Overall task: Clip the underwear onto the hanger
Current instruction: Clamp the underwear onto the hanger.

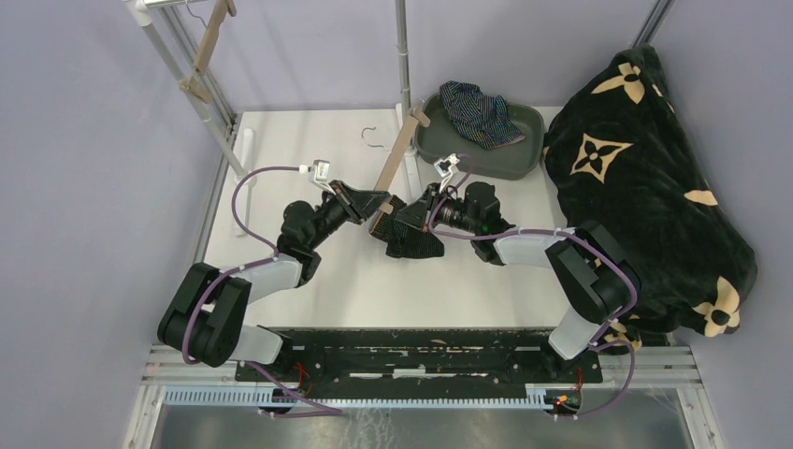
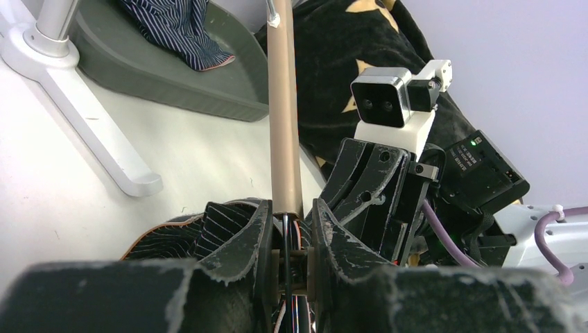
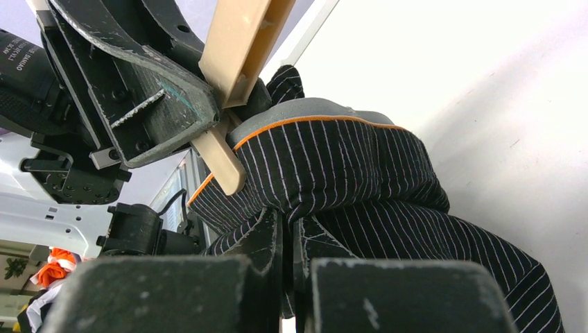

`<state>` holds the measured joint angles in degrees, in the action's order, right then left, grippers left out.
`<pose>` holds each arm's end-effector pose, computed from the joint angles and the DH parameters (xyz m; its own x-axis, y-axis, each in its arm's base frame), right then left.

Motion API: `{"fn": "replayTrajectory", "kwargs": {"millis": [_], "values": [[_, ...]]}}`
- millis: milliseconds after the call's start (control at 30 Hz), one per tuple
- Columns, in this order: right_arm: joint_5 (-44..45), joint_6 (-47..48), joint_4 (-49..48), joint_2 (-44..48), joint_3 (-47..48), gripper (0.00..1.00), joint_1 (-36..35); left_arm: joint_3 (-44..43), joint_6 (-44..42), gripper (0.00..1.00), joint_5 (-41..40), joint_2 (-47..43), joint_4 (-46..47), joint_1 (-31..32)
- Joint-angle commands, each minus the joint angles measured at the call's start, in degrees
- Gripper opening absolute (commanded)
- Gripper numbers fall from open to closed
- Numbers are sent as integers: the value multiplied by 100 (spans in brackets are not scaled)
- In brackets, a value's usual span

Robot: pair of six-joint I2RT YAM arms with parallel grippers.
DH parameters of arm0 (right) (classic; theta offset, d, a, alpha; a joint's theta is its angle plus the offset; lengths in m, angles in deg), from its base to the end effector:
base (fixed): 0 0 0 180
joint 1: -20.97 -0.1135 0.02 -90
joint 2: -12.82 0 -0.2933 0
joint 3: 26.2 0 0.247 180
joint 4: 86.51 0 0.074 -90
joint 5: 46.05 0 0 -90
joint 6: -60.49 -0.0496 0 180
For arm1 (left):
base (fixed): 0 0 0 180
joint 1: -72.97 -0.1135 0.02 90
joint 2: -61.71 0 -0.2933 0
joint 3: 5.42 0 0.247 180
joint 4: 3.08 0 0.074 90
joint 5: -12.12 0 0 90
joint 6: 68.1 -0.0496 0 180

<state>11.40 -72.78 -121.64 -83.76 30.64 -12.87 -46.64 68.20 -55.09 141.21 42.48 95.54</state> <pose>0.2833 0.2221 0.2377 -0.6757 0.2426 -0.6961 -0.6204 0.3230 0.7147 0.2504 -0.1249 0.2640 -0.4315 -0.5425 -0.7208 0.5742 0.4511 -0.6832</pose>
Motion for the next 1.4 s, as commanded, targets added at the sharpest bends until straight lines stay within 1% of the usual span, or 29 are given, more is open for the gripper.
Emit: {"fn": "replayTrajectory", "kwargs": {"millis": [0, 800, 1367], "values": [[-156, -49, -415, 210, 297, 1, 19, -224, -269, 3, 91, -148, 263, -18], [-302, -269, -560, -26, 608, 1, 17, -303, -227, 3, 225, -8, 285, -11], [-387, -274, -524, -60, 668, 1, 9, -432, -355, 4, 304, 38, 36, -1]]}}
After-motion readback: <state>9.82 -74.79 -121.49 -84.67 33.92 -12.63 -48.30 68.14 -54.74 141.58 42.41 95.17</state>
